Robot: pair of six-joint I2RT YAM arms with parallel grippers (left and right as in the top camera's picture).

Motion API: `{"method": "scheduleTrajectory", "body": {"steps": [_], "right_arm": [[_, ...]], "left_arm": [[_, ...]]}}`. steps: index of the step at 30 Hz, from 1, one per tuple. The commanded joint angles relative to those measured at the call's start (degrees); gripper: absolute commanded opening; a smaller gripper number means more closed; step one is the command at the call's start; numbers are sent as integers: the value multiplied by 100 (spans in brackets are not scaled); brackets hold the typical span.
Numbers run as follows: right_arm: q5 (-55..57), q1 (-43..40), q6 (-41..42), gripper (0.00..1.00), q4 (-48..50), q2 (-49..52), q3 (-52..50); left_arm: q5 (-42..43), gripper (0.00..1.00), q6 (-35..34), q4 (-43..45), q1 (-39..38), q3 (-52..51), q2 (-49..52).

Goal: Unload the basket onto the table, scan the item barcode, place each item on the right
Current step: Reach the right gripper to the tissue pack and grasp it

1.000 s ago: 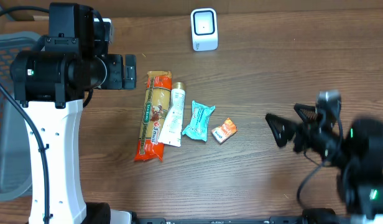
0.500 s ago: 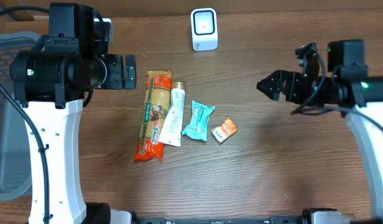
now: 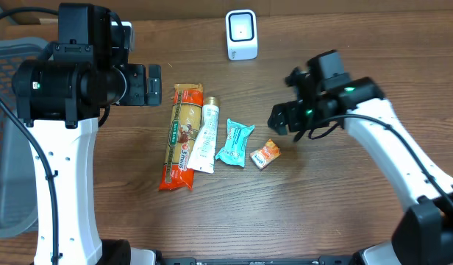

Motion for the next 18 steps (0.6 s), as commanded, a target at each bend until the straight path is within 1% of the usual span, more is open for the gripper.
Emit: {"method": "scheduleTrajectory", "body": {"steps": [1,3,6,8,11,14,18], "right_arm": [[599,352,-1248,84,26,254,111],[599,525,-1687,84,24,380,111],[603,697,-2328,76,28,525,109],[621,732,-2573,75,35,568,109],[643,730,-2776,73,94,590,109],[640,726,-2776,73,190,592,109],[597,726,-3016,74,179,632,103]], "left_arm": [[-11,100,109,7,-37,44,37],[-11,100,109,9,-35,44,37],[-11,100,109,9,-37,44,37],[-9,100,109,9,-44,44,37],[-9,100,109,11,-48,44,37],[-9,100,109,9,-48,44,37],[-9,100,109,9,-37,44,37]]}}
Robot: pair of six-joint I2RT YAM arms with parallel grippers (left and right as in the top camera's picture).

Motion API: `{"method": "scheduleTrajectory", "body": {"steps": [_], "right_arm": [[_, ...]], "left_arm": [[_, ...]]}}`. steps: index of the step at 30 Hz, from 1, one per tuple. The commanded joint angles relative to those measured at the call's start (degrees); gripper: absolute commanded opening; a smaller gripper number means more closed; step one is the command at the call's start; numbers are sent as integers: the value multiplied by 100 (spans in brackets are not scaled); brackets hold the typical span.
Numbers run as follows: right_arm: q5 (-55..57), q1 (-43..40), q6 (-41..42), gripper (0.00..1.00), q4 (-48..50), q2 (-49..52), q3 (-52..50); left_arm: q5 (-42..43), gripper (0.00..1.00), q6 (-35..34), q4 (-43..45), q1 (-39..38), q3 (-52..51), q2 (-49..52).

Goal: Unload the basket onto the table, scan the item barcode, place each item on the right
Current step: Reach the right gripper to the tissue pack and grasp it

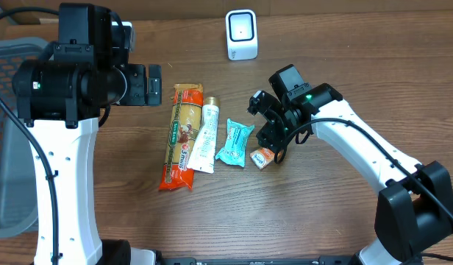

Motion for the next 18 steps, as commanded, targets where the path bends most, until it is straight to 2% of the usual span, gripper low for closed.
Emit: {"method": "scheduleTrajectory", "body": {"steps": [1,6,10,15,18], "right_arm": [[-13,-15,-337,74,31,74,103],[-127,-15,-446,73,52,369,101],[-4,-15,-525,65,120,728,98],[-9,-9,-531,62,212,1143,98],[-7,-11,-678,52,170,1318,98]], "left_arm": [[-9,100,109,9,-37,44,37],[-9,100,109,9,-37,44,37],[-9,100,109,9,-37,44,37],[-9,100,109,9,-37,44,37],[-9,100,109,9,-37,44,37]]}}
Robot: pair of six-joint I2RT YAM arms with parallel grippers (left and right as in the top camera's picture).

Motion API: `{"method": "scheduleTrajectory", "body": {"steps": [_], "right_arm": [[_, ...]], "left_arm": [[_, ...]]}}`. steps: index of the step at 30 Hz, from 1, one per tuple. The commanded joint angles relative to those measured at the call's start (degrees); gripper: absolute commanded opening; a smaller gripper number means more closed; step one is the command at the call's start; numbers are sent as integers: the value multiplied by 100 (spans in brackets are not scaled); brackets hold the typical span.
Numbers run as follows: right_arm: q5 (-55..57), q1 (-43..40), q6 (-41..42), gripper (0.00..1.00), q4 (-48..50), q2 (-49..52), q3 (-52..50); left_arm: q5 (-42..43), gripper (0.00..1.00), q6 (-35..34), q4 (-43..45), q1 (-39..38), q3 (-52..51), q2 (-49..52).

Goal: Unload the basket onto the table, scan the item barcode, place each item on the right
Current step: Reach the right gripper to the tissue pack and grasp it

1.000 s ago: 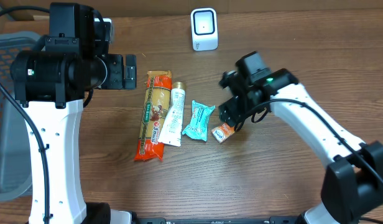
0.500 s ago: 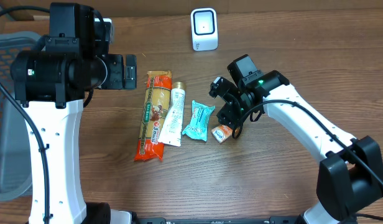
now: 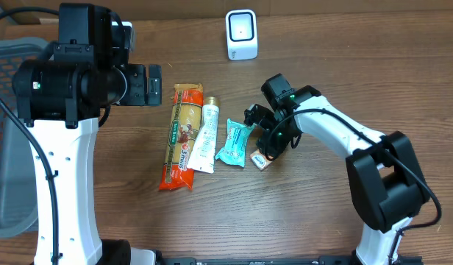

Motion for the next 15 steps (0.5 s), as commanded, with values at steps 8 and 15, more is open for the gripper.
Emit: {"method": "scheduleTrajectory", "body": {"steps": [8,15], "right_arm": [[15,-94,643,4,37,245,136],[-9,-619,3338,4,-225,243,656]], "left_arm": [[-9,100,109,9,-37,44,37],[-9,100,109,9,-37,44,37]]}}
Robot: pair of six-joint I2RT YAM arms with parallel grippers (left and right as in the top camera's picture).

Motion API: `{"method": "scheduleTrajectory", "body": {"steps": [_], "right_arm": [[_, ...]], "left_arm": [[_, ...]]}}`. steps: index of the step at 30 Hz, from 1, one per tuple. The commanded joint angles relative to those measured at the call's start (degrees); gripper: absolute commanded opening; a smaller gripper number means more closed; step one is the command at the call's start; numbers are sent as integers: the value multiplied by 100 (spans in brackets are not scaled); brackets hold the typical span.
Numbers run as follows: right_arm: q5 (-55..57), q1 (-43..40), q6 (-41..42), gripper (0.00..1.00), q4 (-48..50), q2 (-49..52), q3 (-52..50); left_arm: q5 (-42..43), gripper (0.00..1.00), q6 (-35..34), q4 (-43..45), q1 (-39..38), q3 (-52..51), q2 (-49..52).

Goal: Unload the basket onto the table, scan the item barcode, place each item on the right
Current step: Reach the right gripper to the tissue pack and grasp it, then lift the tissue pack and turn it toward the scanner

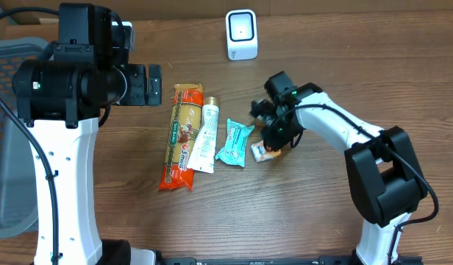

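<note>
A small orange packet (263, 153) lies just right of the row of items at the table's middle. My right gripper (273, 141) is down on it, and its fingers look shut on the packet, which sits slightly tilted with a pale side showing. The white barcode scanner (241, 34) stands at the far edge, its window facing the table. My left gripper (154, 83) hangs high at the left, apart from every item, with its fingers spread and nothing between them.
A long orange and yellow package (179, 138), a white tube (205, 137) and a teal packet (234, 142) lie side by side left of the orange packet. A grey mesh basket (7, 132) stands at the left edge.
The right gripper has closed in on the orange packet, and the packet has shifted a little up and left and tilted. The left arm is unchanged.
The right gripper hovered to the right of the orange packet, away from it. It then stood above the packet, then lower with its fingers around it. Now it grips the packet, which has shifted slightly. The left arm stayed still throughout.
</note>
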Motion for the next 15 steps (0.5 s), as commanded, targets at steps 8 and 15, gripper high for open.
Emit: {"method": "scheduleTrajectory", "body": {"steps": [8,15], "right_arm": [[-1296,-1290,4000,5,-640,2,1045],[-1843,-1528,4166,23,-691,9,949]], "left_arm": [[-9,100,109,11,-37,44,37],[-9,100,109,11,-37,44,37]]}}
